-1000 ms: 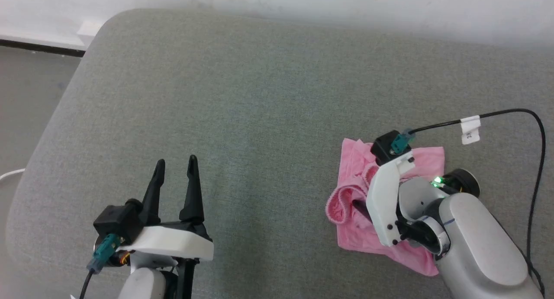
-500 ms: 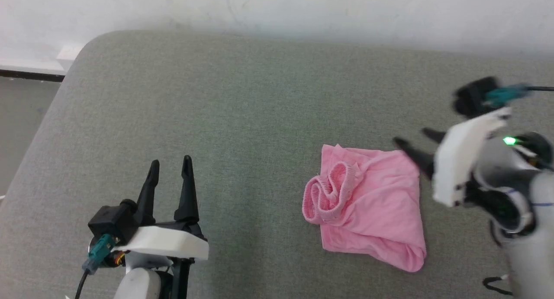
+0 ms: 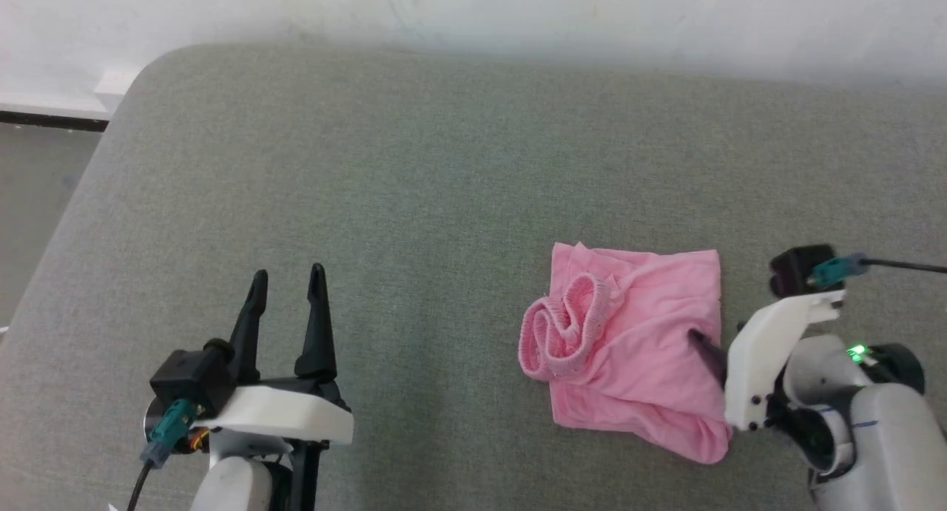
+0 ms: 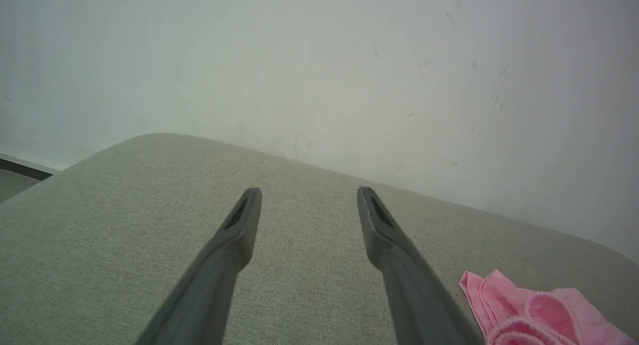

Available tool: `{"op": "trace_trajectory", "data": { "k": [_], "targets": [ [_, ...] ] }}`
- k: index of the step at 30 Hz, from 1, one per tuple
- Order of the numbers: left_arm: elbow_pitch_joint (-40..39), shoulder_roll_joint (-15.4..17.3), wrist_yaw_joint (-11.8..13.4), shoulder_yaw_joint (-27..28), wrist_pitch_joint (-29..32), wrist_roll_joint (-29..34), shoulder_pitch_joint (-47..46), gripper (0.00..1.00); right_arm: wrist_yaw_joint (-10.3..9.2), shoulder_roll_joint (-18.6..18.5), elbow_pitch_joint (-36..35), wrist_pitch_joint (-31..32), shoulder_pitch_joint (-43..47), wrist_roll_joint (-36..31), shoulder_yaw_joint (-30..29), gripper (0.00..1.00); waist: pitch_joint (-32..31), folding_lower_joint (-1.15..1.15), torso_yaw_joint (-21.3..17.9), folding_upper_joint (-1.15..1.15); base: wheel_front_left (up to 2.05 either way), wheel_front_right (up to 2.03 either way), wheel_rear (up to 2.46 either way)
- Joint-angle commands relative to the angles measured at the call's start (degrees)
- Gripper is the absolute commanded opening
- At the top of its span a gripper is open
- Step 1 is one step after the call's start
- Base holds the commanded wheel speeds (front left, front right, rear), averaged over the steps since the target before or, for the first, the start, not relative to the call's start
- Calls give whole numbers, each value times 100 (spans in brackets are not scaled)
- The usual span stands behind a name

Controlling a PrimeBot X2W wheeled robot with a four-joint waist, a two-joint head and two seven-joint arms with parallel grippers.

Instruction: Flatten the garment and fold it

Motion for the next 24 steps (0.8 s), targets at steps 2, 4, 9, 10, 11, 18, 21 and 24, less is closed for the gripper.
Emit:
{"op": "trace_trajectory", "data": {
  "k": [2,4,9,10,11,18,21,24],
  "targets": [
    [-9,33,14,-7,-27,59,-25,100,-5,46,277,-7,76,-160,144,100,-1,0,22,0,0,0,0],
    [0,36,16,-17,-27,63,-25,100,-5,40,391,7,72,-253,187,100,-1,0,30,0,0,0,0],
    [31,47,35,-66,-18,81,-17,100,-5,47,911,62,27,-485,289,100,-16,0,57,0,0,0,0],
    [34,50,40,-72,-17,82,-16,100,-5,43,1004,89,12,-496,320,100,-19,0,55,0,0,0,0],
    [36,54,44,-77,-14,82,-13,100,-5,32,1085,115,-7,-497,349,100,-20,0,52,0,0,0,0],
    [-12,135,141,-31,-1,103,62,100,-5,-193,1221,49,-324,-194,734,0,-2,0,-191,0,0,0,0],
    [-88,212,229,48,10,127,119,100,-5,-455,1152,70,-512,16,1004,0,75,0,-478,0,0,0,0],
    [-205,297,345,117,27,197,138,100,-5,-813,1058,147,-745,240,1276,0,254,0,-845,0,0,0,0]
  ]
}}
